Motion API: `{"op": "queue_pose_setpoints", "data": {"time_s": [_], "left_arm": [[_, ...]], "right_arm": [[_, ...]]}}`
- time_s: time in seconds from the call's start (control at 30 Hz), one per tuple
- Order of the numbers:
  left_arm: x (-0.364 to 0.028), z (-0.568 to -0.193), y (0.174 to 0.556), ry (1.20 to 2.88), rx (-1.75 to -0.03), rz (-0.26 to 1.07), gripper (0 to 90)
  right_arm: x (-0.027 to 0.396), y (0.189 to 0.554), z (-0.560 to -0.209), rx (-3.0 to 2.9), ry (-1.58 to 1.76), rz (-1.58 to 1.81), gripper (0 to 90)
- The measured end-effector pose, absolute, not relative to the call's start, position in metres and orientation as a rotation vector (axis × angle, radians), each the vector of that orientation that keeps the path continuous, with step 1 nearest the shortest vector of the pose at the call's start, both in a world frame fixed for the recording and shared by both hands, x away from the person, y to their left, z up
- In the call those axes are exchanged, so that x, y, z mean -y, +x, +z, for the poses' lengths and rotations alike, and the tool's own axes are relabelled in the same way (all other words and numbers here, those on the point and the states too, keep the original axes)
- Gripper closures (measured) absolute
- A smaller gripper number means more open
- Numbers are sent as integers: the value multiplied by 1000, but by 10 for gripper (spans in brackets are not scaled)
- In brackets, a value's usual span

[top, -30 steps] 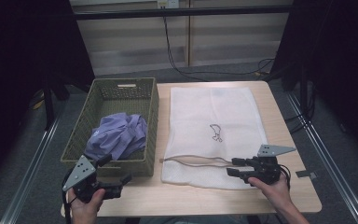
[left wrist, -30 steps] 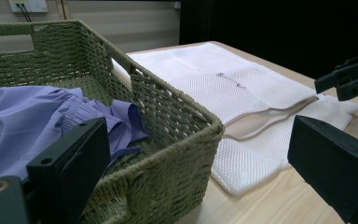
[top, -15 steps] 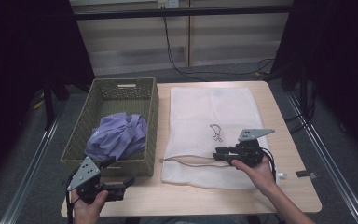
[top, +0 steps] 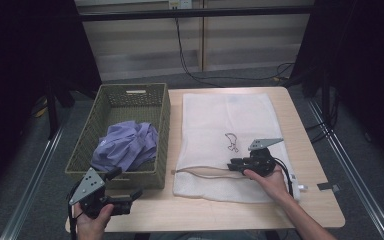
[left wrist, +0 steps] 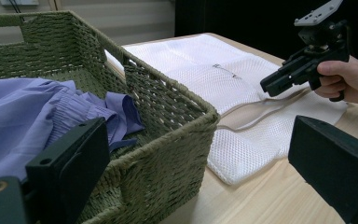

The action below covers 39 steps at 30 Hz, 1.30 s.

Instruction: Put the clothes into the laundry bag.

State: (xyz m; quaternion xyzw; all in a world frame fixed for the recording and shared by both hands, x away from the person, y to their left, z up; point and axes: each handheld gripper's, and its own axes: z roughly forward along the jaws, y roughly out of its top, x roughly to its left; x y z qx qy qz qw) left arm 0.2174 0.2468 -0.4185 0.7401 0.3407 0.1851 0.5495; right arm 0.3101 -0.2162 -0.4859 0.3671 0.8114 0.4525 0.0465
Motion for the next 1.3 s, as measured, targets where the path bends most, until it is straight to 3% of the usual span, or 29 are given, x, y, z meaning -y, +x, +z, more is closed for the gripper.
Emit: {"op": "queue_pose_setpoints", "data": {"time_s": [0.43,0.8,1.3], "left_arm": [[-248,-419,218,1763,-807,433,53],[-248,-419,218,1774,-808,457,52],[-248,-419,219,1764,-808,441,52]], "right_arm": [[206,310,-505,-2529,1085,1226,619],[210,309,-508,-2501,1106,1209,860],[218,309,-502,-2499,1164,1321,890]]}}
